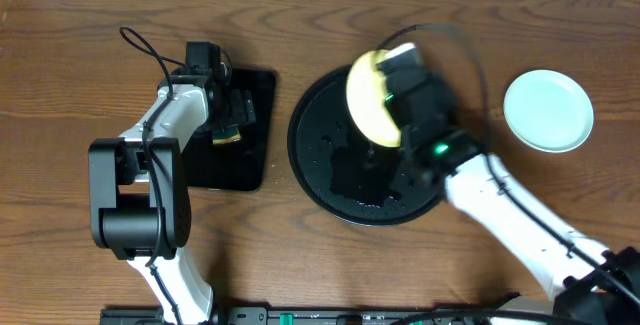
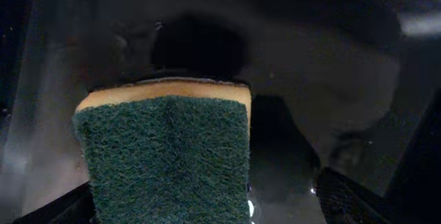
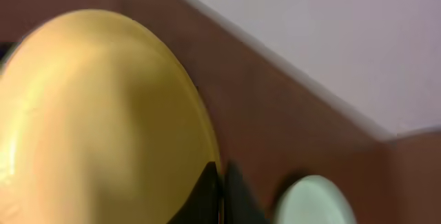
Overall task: Clean dirty plates on tray and stack at the side
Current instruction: 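Lift the gripped yellow plate with the right gripper and carry right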
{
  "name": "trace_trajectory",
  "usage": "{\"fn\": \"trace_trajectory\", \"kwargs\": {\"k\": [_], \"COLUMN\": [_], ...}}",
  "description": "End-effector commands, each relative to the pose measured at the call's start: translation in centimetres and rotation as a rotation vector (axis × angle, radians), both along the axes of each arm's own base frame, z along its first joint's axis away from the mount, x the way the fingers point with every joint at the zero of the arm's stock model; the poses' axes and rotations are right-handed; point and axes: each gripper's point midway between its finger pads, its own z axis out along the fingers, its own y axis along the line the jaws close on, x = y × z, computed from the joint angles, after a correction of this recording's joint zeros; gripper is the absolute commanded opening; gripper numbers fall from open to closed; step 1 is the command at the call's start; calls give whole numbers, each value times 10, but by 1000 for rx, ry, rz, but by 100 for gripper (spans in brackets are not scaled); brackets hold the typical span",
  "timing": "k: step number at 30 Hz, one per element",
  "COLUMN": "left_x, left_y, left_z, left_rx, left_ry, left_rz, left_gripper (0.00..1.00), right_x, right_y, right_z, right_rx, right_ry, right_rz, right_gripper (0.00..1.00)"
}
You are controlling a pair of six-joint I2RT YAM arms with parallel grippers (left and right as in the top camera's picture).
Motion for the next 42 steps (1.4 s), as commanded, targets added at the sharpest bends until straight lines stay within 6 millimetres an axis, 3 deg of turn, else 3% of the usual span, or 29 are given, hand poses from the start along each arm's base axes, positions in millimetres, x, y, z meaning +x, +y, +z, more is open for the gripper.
{"fn": "trace_trajectory", "kwargs": {"k": [1, 2, 4, 21, 26, 30, 33, 37, 38, 39, 40, 42], "left_x": [-6, -6, -6, -6, -6, -6, -6, -6, -6, -6, -6, -6], "left_y": [1, 1, 1, 1, 1, 1, 1, 1, 1, 1, 1, 1], "left_z": [-11, -11, -11, -11, -11, -11, -11, -11, -11, -11, -11, -11], "left_rx": [6, 6, 6, 6, 6, 6, 6, 6, 6, 6, 6, 6], "left_ry": [34, 34, 34, 34, 34, 34, 34, 34, 34, 34, 34, 34], "left_rz": [-4, -4, -4, -4, -4, -4, -5, -4, -4, -4, -4, -4], "left_gripper": [88, 88, 88, 88, 88, 88, 88, 88, 88, 88, 88, 88], "right_x": [-19, -27, -35, -31, -14, -1, 12, 35, 38, 38, 34, 22], "right_y": [15, 30, 40, 41, 24, 20, -5, -89, -138, -155, -212, -269], "right_z": [38, 43, 46, 33, 21, -18, -21, -9, -9, -10, -9, -9], "right_rx": [-307, -375, -421, -434, -226, 156, 454, 762, 798, 800, 805, 807], "right_ry": [-112, -124, -140, -103, -83, 100, 167, 139, 102, 88, 34, -20], "right_rz": [0, 39, 44, 70, 27, 120, 93, -60, -175, -211, -333, -456], "right_gripper": [1, 1, 1, 1, 1, 1, 1, 1, 1, 1, 1, 1]}}
